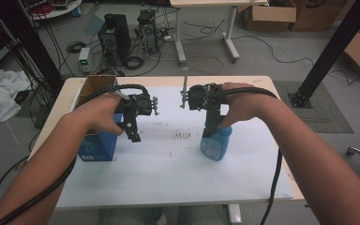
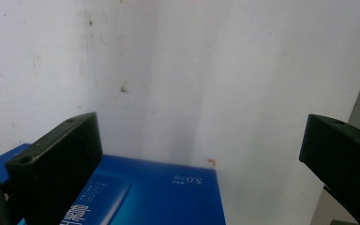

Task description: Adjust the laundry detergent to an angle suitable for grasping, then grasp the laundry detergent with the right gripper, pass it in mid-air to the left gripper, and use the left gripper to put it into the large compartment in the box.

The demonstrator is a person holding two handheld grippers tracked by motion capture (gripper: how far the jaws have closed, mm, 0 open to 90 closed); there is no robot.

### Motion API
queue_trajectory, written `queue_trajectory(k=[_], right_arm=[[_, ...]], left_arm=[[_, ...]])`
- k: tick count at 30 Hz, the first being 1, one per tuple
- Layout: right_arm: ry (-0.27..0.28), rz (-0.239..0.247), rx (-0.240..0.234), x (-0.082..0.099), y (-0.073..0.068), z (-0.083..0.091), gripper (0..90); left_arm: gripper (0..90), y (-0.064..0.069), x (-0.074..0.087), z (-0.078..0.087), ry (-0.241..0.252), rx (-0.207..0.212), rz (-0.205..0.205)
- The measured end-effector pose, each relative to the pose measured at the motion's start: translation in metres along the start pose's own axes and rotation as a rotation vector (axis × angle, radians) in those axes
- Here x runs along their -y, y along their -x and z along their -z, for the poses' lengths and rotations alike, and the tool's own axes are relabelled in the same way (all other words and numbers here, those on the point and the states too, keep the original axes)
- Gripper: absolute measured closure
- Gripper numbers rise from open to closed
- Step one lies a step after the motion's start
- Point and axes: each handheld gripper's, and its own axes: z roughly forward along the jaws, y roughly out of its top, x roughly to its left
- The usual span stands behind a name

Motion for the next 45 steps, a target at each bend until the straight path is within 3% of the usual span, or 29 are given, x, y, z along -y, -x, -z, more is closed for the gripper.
queue_trajectory(k=[15, 32, 41, 45], right_arm=[[0.002, -0.012, 0.006, 0.001, 0.005, -0.001, 0.0], [0.003, -0.004, 0.020, -0.002, -0.002, 0.000, 0.0], [0.099, -0.040, 0.043, 0.006, 0.004, 0.013, 0.0], [0.174, -0.073, 0.062, 0.016, 0.008, 0.019, 0.0]], left_arm=[[0.2, -0.003, 0.000, 0.005, 0.008, -0.010, -0.008], [0.1, 0.002, 0.004, 0.007, -0.009, -0.013, -0.008], [0.1, 0.003, 0.006, 0.008, -0.002, -0.012, -0.002], [0.1, 0.006, 0.007, 0.008, 0.001, -0.011, -0.001]])
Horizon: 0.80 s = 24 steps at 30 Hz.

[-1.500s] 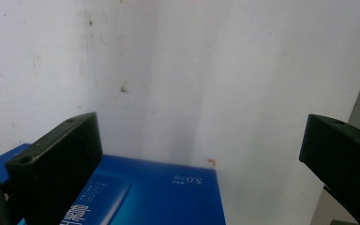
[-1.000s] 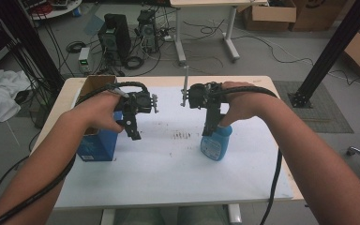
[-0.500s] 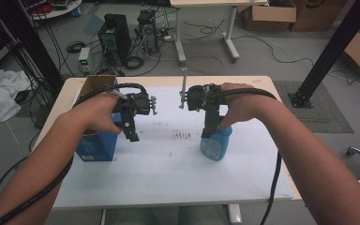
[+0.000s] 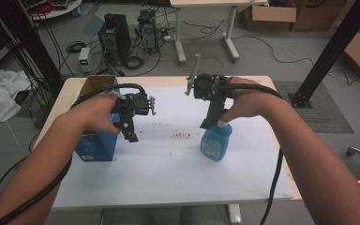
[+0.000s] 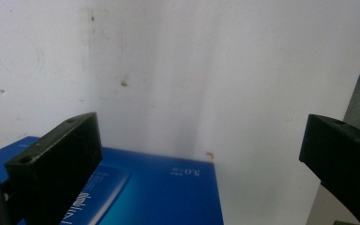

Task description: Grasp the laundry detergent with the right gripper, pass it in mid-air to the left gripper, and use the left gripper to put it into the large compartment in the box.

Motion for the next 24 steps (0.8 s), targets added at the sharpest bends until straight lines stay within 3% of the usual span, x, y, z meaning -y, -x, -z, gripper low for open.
queue_trajectory(k=[5, 6, 8, 11, 12, 13, 14, 18, 22, 24], right_arm=[[0.151, -0.049, 0.039, 0.017, 0.005, 0.015, 0.0], [0.151, -0.049, 0.039, 0.017, 0.005, 0.015, 0.0], [0.254, -0.103, 0.087, 0.032, 0.009, 0.022, 0.0], [0.347, -0.159, 0.148, 0.050, 0.012, 0.028, 0.0], [0.347, -0.159, 0.148, 0.050, 0.012, 0.028, 0.0], [0.415, -0.192, 0.165, 0.064, 0.013, 0.032, 0.0], [0.447, -0.212, 0.177, 0.072, 0.013, 0.034, 0.0], [0.525, -0.280, 0.182, 0.102, 0.011, 0.036, 0.0], [0.591, -0.337, 0.205, 0.134, 0.002, 0.031, 0.0], [0.634, -0.358, 0.196, 0.149, -0.004, 0.026, 0.0]], left_arm=[[0.1, 0.002, 0.001, 0.004, 0.013, -0.011, 0.002], [0.1, 0.002, 0.001, 0.004, 0.013, -0.011, 0.002], [0.1, 0.003, 0.002, 0.006, 0.015, -0.013, 0.001], [0.1, 0.005, 0.002, 0.007, 0.012, -0.019, -0.004], [0.1, 0.005, 0.002, 0.007, 0.012, -0.019, -0.004], [0.1, 0.006, 0.001, 0.007, 0.006, -0.019, -0.006], [0.1, 0.006, 0.002, 0.008, 0.010, -0.020, -0.007], [0.1, 0.007, 0.002, 0.008, 0.012, -0.020, -0.006], [0.1, 0.008, 0.002, 0.009, 0.016, -0.019, -0.005], [0.1, 0.008, 0.002, 0.010, 0.018, -0.022, -0.006]])
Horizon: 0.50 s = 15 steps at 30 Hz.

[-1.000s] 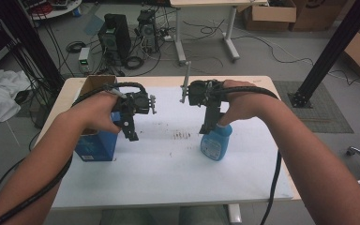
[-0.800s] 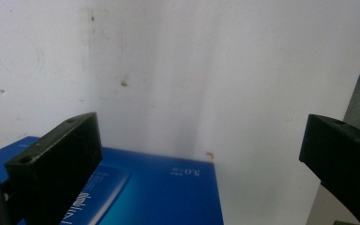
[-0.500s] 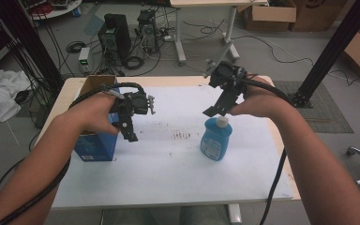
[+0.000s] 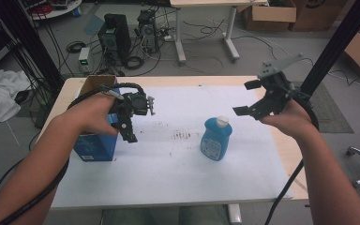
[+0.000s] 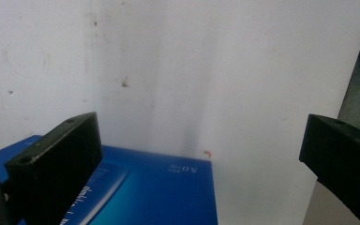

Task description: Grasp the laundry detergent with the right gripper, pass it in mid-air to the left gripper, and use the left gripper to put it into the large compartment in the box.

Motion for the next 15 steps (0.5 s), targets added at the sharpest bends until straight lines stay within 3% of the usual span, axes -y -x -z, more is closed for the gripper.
queue_trajectory(k=[3, 4, 5, 7, 8, 10, 11, 15], right_arm=[[0.039, -0.028, 0.009, 0.023, -0.003, 0.007, 0.0], [0.039, -0.028, 0.009, 0.023, -0.003, 0.007, 0.0], [0.062, -0.046, 0.015, 0.039, -0.007, 0.009, 0.0], [0.066, -0.052, 0.023, 0.047, -0.009, 0.009, 0.0], [0.083, -0.062, 0.030, 0.062, -0.014, 0.009, 0.0], [0.091, -0.069, 0.031, 0.070, -0.016, 0.009, 0.0], [0.104, -0.081, 0.035, 0.084, -0.020, 0.008, 0.0], [0.149, -0.121, 0.036, 0.110, -0.027, 0.005, 0.0]], left_arm=[[0.1, 0.000, 0.000, 0.001, -0.001, 0.000, -0.005], [0.1, 0.000, 0.000, 0.001, -0.001, 0.000, -0.005], [0.1, 0.000, 0.000, 0.002, 0.003, -0.001, -0.006], [0.1, 0.000, 0.000, 0.002, 0.006, 0.001, -0.004], [0.1, 0.000, 0.000, 0.003, 0.007, 0.000, -0.004], [0.1, 0.001, 0.000, 0.003, 0.009, 0.001, -0.007], [0.1, 0.001, -0.001, 0.003, 0.010, 0.001, -0.010], [0.1, 0.002, -0.002, 0.003, 0.012, 0.001, -0.014]])
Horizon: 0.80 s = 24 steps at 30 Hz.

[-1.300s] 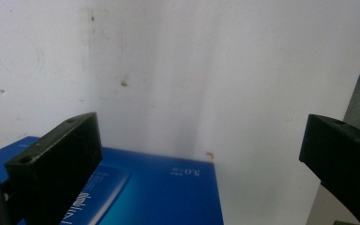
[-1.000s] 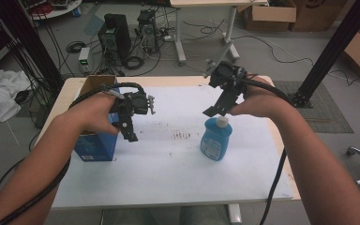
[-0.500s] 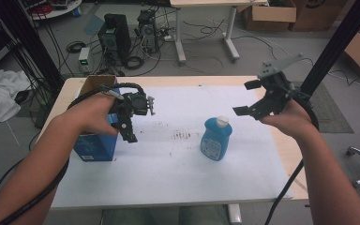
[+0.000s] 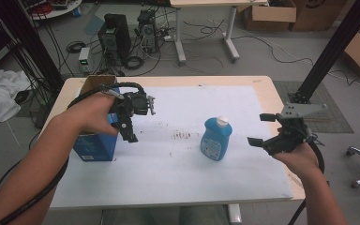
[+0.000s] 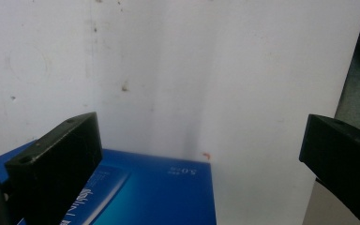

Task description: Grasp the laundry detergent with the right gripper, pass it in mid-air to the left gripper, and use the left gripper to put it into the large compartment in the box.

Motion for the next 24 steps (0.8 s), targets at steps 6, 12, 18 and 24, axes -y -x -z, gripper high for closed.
queue_trajectory(k=[6, 12, 18, 24], right_arm=[[0.056, -0.030, 0.001, 0.029, -0.005, -0.008, 0.0], [0.078, -0.039, 0.005, 0.049, -0.012, -0.028, 0.0], [0.082, -0.039, -0.005, 0.066, -0.021, -0.056, 0.0], [0.078, -0.039, 0.002, 0.072, -0.026, -0.081, 0.0]], left_arm=[[0.1, 0.001, -0.001, 0.001, 0.005, 0.006, -0.004], [0.1, 0.002, 0.000, 0.002, 0.009, 0.005, -0.006], [0.1, 0.003, 0.003, 0.002, 0.009, 0.001, -0.001], [0.1, 0.003, 0.005, 0.004, 0.007, -0.009, -0.003]])
